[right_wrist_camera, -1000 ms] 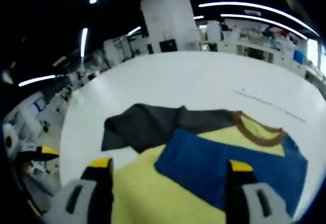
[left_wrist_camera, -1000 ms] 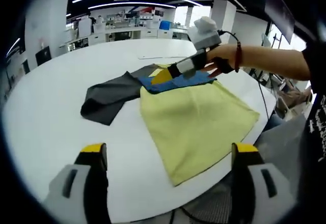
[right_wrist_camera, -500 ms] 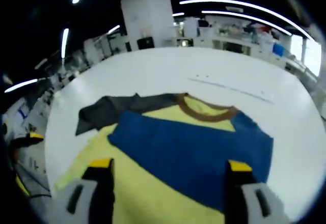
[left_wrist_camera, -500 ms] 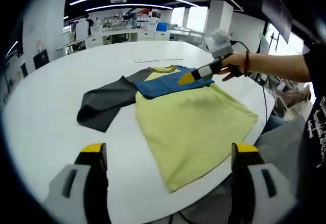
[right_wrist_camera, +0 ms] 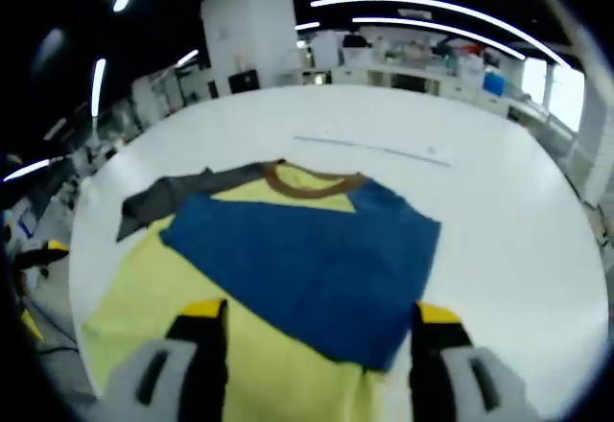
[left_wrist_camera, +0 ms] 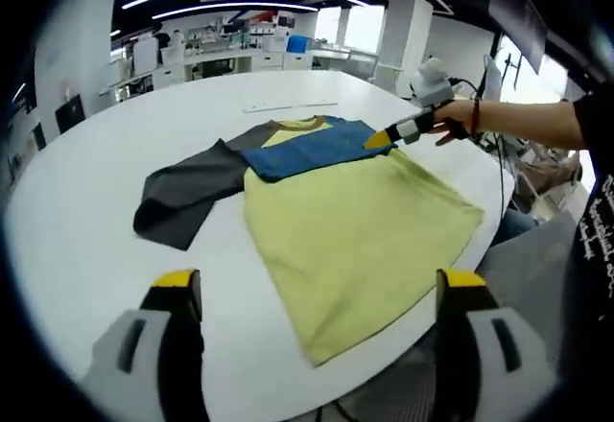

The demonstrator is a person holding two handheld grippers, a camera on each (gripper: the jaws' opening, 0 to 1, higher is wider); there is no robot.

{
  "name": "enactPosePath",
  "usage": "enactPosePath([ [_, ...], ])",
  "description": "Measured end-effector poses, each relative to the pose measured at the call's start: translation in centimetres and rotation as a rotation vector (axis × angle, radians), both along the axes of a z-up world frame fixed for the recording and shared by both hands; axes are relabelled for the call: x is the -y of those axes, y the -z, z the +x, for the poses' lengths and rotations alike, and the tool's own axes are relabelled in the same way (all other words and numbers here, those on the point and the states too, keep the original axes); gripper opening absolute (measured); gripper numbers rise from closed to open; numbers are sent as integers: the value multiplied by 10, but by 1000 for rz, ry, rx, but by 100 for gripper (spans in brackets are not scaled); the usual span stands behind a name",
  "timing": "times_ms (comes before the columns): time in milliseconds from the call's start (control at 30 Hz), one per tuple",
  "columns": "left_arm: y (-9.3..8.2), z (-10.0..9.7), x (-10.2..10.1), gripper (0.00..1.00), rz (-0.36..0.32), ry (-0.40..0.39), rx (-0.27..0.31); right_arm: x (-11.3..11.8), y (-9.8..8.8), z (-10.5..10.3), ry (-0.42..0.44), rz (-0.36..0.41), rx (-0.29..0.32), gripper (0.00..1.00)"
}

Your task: Fold the garment on the visible template until the final outline fits inside the template.

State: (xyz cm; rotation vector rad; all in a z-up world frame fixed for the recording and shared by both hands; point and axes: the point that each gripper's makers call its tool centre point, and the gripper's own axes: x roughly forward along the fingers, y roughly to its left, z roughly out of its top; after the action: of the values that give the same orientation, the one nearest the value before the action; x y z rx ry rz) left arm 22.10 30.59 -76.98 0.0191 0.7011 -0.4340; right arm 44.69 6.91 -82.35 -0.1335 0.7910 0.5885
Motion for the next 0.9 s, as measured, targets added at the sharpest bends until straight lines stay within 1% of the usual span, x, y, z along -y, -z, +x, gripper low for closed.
enactPosePath([
  [67,-1,1,1,99,-1,5,3,8,0,-3,8,-6,7,75],
  [133,-2,3,2,99,-4,7,7,15,2,-5,18,-8,4,72],
  [167,-3,3,2,99,-4,8,9,19,3,-3,25,-9,3,68],
  [200,-3,3,3,99,-4,8,10,24,4,-1,31,-10,12,62],
  [267,-4,5,2,99,-9,-2,20,33,8,0,35,-30,21,55],
  [333,-6,5,2,99,-10,-7,32,39,8,0,42,-36,33,48],
  [367,-6,5,1,99,-10,-8,33,41,8,0,42,-37,38,43],
  [400,-6,5,1,99,-10,-8,33,43,7,-4,47,-40,39,39],
  [467,-7,5,-1,99,-6,-9,34,47,10,-4,46,-46,37,33],
  [533,-8,5,-2,98,-1,-8,37,50,12,-4,43,-53,39,31],
  [600,-9,5,-3,98,-1,-14,41,51,13,-9,36,-54,39,28],
  [733,-10,5,-4,97,-6,-23,44,52,14,-16,32,-53,29,19],
  [800,-10,5,-5,97,-10,-27,44,55,20,-10,32,-49,27,17],
  [867,-10,5,-6,97,-10,-30,43,52,17,-16,38,-37,28,15],
  [900,-10,4,-6,97,-11,-31,43,52,19,-13,41,-25,24,13],
])
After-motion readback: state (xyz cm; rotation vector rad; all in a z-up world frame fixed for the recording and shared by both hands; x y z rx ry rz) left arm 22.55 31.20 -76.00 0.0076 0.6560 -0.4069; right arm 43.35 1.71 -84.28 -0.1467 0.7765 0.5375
